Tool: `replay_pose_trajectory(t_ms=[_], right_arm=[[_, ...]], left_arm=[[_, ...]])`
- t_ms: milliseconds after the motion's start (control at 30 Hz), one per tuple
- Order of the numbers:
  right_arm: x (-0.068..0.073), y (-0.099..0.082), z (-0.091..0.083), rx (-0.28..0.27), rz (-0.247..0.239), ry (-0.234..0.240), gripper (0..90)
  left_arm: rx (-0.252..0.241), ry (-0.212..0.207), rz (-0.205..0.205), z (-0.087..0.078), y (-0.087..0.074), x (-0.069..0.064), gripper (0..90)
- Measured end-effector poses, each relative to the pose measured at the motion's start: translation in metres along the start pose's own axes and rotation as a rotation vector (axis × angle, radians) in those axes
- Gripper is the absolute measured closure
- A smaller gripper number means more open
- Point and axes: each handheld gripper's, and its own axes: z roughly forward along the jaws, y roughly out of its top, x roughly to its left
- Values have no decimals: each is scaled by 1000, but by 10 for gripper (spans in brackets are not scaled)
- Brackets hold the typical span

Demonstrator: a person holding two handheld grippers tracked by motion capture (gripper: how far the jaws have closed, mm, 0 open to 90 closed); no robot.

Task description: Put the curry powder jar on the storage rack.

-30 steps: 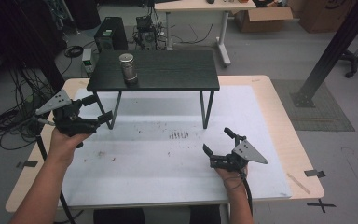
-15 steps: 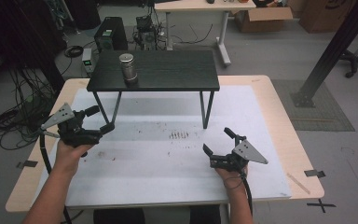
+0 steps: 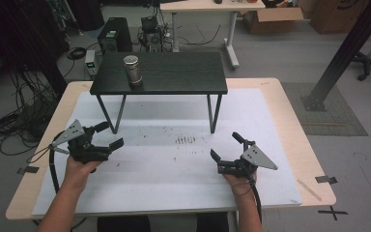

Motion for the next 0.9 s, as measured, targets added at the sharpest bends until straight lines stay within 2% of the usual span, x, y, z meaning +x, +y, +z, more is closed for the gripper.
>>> replay_pose_trajectory(t_ms=[233, 500, 900], right_arm=[[0, 0, 0, 1, 2, 0, 0], [0, 0, 0, 4, 5, 1, 0], [0, 0, 0, 5, 3, 1, 0]], left_arm=[[27, 26, 5, 3, -23, 3, 25], [29, 50, -8, 5, -39, 5, 25], [-30, 57, 24, 4, -54, 2, 25]])
